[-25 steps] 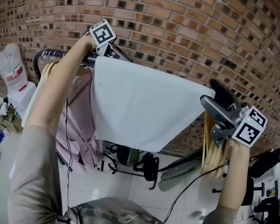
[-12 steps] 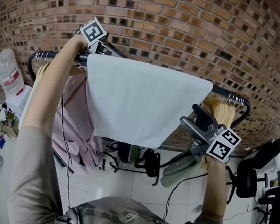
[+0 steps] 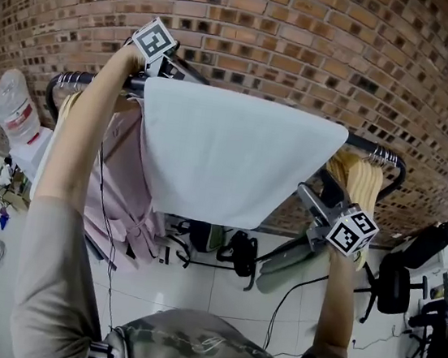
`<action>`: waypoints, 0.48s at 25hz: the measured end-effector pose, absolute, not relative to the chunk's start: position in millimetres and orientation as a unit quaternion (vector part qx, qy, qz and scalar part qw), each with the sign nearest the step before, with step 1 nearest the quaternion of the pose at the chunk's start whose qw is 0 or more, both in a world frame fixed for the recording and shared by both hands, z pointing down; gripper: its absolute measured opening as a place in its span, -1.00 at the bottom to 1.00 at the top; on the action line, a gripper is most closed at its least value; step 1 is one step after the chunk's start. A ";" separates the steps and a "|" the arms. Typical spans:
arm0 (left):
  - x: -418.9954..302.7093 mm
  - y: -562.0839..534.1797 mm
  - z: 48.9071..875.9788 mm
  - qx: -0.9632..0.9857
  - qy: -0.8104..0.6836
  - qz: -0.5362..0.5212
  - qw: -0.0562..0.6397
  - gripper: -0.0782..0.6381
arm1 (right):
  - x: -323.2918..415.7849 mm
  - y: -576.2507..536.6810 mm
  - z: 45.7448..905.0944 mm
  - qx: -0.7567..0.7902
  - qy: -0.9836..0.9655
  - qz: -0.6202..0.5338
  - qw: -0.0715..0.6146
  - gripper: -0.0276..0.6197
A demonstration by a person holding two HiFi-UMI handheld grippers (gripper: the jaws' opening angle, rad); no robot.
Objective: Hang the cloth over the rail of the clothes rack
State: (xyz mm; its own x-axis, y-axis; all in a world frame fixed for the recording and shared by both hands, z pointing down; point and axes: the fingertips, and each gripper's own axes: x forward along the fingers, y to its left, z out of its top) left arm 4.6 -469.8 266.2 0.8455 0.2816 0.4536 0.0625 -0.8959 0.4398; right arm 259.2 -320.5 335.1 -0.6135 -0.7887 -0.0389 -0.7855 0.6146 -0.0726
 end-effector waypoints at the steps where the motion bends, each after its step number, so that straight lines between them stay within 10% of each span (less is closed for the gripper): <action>1: 5.0 -469.6 266.2 0.937 0.092 0.263 0.209 -0.14 | 260.6 -323.6 339.8 -0.438 0.898 -0.027 0.031 0.30; 12: 3.4 -468.3 267.8 0.933 0.091 0.265 0.227 -0.14 | 255.9 -341.6 339.9 -0.406 0.913 -0.020 0.028 -0.38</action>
